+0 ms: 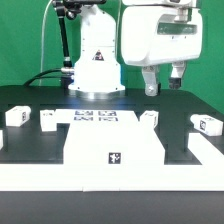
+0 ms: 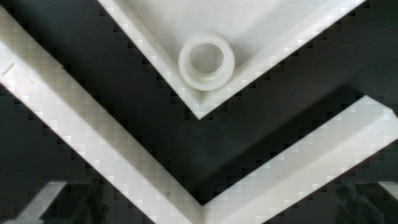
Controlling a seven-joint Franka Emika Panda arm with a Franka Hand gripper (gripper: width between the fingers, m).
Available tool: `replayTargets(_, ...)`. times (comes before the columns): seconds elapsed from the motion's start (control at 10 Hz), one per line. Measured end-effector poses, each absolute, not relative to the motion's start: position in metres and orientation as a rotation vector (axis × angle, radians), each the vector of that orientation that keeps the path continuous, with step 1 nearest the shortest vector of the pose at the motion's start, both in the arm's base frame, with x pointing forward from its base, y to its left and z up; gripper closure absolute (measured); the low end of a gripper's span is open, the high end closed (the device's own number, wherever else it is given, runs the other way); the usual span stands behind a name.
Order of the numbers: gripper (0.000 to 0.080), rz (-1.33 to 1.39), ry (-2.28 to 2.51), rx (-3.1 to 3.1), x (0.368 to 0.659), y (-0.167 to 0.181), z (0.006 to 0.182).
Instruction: Assemble one leg
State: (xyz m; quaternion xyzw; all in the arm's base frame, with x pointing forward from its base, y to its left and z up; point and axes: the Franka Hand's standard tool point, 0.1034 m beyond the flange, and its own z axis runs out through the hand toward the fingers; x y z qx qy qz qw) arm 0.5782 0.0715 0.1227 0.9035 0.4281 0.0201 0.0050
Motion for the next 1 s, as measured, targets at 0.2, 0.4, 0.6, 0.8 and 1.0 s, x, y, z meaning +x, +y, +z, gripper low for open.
replayTargets(0.2,0.0150,0.063,1.341,2.829,0.578,0.071,0.123)
replayTargets(0.4,0.0150,0.062,1.340,2.830,0.578,0.071,0.122)
replayTargets(0.6,0.0150,0.062,1.340,2.830,0.578,0.071,0.122)
replayTargets(0.8,0.0150,0.130,1.503,2.724,0.577,0.066,0.120)
replayTargets(1.0,0.0150,0.138,1.762,2.545,0.567,0.054,0.109)
